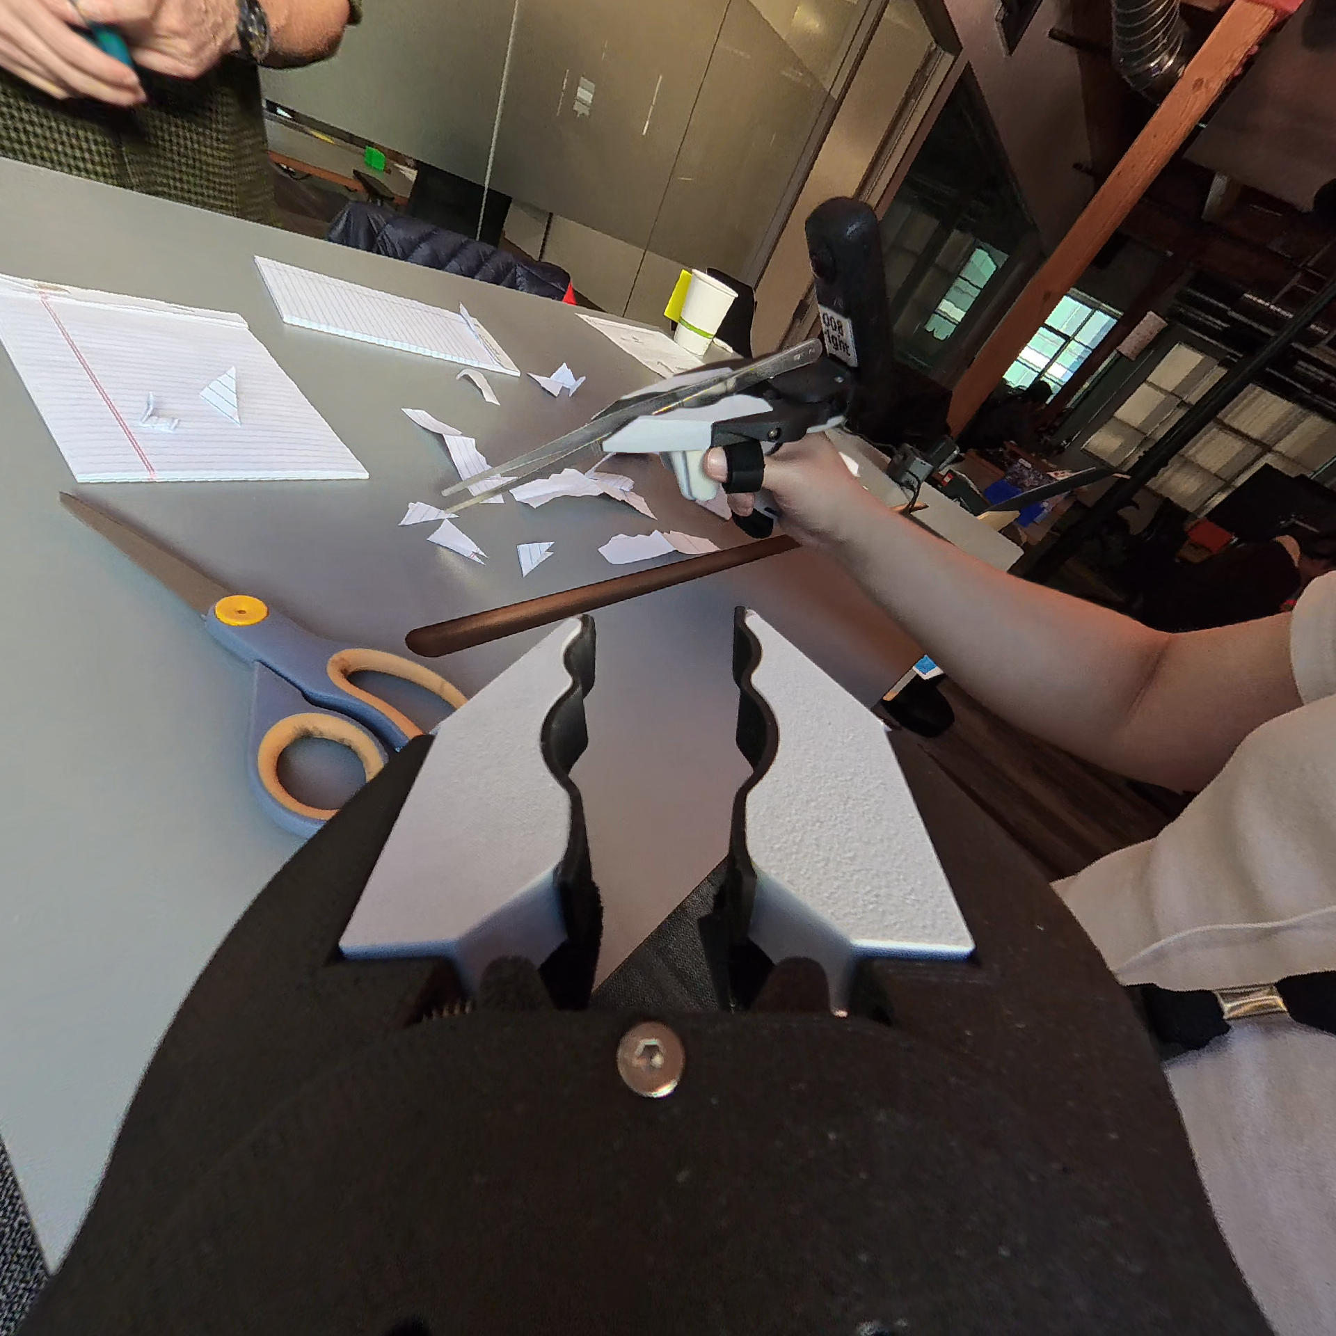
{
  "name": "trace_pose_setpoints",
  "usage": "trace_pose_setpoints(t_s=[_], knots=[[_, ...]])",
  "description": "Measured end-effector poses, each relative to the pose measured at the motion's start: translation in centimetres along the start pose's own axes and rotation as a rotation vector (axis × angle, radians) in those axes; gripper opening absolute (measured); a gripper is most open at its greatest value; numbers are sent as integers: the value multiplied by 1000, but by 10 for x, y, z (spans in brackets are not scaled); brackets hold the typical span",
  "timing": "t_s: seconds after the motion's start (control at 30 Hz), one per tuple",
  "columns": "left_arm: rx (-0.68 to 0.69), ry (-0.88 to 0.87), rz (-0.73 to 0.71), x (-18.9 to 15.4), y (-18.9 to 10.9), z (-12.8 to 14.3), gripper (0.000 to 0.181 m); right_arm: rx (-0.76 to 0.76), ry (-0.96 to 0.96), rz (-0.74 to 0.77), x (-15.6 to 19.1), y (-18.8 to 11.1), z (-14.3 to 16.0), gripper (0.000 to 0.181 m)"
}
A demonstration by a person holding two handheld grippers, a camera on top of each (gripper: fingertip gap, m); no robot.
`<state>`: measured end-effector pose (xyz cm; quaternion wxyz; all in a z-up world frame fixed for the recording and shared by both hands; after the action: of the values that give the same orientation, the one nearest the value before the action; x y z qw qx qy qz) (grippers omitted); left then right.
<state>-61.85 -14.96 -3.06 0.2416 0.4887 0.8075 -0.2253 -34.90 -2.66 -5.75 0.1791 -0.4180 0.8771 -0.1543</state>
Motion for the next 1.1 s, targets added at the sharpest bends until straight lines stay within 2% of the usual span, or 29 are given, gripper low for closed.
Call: trace_pose_setpoints(t_s=[0.3, 0.6, 0.77, 1.1], knots=[[1, 22, -11, -6, 1, -1, 36, -6, 44, -17, -3, 9, 9, 20], [4, 13, -8, -9, -1, -1, 36, -13, 40, -8, 1, 7, 10, 15], [1, 17, -6, -11, 0, 0, 36, -53, 39, -26, 1, 2, 6, 21], [3, 18, -5, -13, -1, 1, 36, 2, 28, -37, -5, 10, 7, 21]])
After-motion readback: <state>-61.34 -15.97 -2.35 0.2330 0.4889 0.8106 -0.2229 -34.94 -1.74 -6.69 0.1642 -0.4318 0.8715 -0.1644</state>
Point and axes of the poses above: each gripper's, where its closed fingertips meet, y out along the fingers, z out of its underside, x = y × z across the jaws, the point moved 6 cm from there along -y, back along the fingers, and after that the axes turned 14 degrees about -y, right-handed, at the moved point
